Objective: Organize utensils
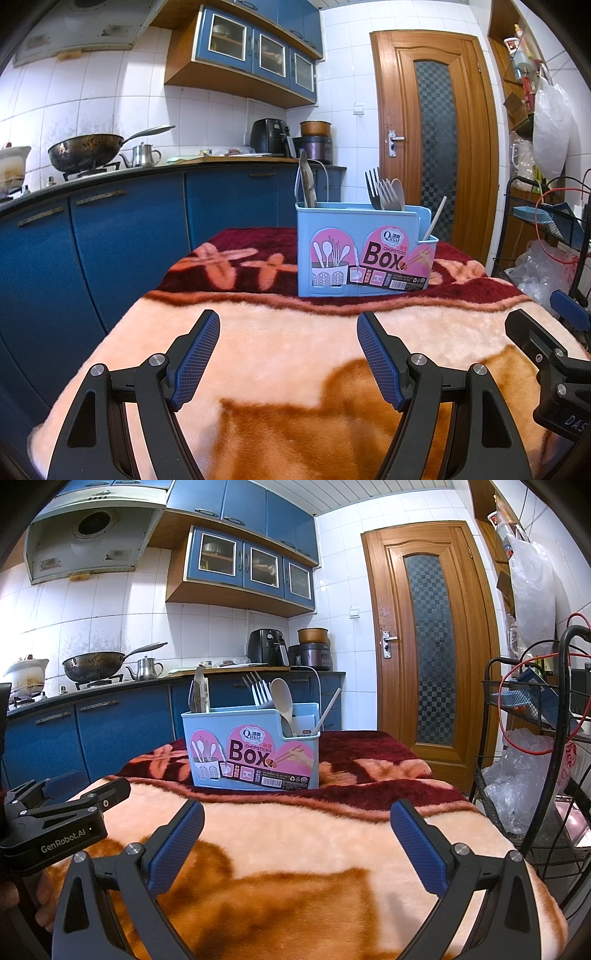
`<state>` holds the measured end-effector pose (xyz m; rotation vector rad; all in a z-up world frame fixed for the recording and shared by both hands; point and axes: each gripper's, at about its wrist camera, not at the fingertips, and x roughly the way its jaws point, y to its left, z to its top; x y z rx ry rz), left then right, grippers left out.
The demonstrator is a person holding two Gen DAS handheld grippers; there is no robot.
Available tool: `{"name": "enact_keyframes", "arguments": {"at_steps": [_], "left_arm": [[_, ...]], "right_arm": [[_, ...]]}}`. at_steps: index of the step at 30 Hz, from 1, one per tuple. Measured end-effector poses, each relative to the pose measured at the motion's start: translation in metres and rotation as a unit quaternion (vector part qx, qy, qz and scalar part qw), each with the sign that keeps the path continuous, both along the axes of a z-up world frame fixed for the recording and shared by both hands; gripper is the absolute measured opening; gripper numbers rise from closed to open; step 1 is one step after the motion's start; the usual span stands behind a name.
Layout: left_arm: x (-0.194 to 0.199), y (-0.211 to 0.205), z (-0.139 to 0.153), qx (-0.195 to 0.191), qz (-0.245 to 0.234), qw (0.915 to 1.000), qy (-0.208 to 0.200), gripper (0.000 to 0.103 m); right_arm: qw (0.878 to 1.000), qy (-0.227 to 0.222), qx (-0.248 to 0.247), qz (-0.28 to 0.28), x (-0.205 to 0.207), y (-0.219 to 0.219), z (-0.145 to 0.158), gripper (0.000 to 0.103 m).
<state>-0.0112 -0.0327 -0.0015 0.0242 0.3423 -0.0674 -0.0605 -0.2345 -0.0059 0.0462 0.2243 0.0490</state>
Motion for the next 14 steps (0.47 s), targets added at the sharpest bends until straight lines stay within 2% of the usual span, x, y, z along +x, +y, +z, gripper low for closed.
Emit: {"name": "enact_keyframes", "arguments": {"at_steps": [14], "left_arm": [[0.0009,-0.0021,0.0032,0.003,0.001,1.0000,0.002,0.078]], "right_arm": [[1.000,-0.001,0.003,0.000,-0.0001,-0.0028,-0.0015,0.103]]}}
